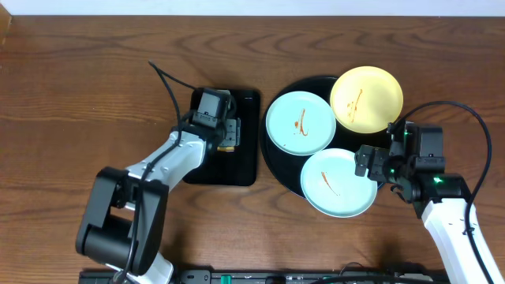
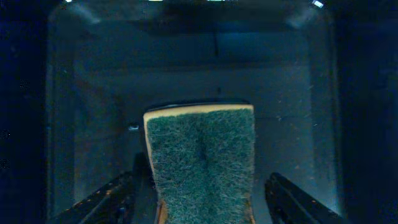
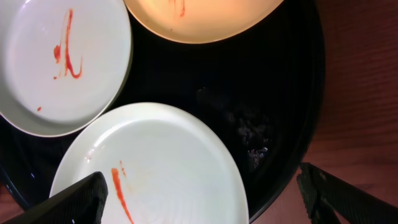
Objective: Clean dirty plates on tray and stack at the side
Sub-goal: 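Move the left gripper over the sponge and the right toward the plates, then grasp the green sponge with the left gripper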
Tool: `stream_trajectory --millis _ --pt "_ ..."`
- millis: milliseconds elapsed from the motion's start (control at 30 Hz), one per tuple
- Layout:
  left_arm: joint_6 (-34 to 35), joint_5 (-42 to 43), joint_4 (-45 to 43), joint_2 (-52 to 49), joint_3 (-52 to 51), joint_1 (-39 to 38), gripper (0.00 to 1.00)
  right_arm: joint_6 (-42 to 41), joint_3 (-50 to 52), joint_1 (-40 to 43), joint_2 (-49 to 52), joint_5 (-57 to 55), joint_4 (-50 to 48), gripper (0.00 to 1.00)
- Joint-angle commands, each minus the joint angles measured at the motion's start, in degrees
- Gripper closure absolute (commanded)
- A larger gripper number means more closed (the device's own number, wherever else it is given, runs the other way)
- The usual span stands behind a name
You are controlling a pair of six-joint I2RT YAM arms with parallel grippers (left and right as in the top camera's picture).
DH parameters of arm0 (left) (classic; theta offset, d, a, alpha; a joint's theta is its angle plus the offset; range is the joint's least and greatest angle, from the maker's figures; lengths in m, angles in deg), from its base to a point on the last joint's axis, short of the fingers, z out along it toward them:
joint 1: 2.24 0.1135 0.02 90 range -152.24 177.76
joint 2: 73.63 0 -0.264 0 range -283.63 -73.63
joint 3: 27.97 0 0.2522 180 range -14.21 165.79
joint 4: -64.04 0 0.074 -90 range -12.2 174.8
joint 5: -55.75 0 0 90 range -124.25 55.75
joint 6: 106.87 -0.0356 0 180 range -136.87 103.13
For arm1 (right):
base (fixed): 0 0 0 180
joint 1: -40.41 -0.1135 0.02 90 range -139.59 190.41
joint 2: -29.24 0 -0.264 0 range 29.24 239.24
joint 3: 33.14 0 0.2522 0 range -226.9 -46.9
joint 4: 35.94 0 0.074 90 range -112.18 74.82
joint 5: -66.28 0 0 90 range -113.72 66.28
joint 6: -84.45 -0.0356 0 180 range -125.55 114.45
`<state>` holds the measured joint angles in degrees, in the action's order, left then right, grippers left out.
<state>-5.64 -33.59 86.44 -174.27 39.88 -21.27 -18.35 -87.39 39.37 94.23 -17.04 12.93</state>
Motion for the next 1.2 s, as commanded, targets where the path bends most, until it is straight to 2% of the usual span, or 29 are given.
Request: stream_trajectory --millis 0,200,367,500,667,833,1033,1167 --pt "1.86 -1.11 -0.02 -0.37 1.11 -0.11 0.34 0.2 -0.98 -0.87 0.07 0.22 0.0 0.04" --pt "2.01 -1.16 0.22 -0.57 1.11 -0.98 0.39 0.2 -0.98 -0.87 0.07 0.22 0.0 0.04" --pt "2.01 -1.22 0.31 -2.12 0.92 -1.97 0.38 0.2 -0.98 -0.87 0.07 0.22 0.02 0.04" --pt "2.01 -1.4 0.5 -2.54 0.9 -1.95 0.47 0.2 -0.98 -0.87 0.07 0.22 0.02 0.04" --pt "2.01 -1.4 0.46 -2.54 0.9 -1.95 0.66 0.2 -0.98 -0.87 0.07 0.2 0.15 0.07" --pt "2.01 -1.86 0.94 -1.73 0.92 -1.95 0.81 0.2 -0.98 -0.87 0.63 -1.29 0.46 0.09" --pt "2.01 -1.84 2.69 1.51 0.92 -1.95 0.92 0.22 -0.98 -0.87 1.66 -1.31 0.31 0.15" --pt "2.05 -1.81 4.0 4.33 0.92 -1.95 0.92 0.2 -0.98 -0.87 1.68 -1.31 -0.46 0.24"
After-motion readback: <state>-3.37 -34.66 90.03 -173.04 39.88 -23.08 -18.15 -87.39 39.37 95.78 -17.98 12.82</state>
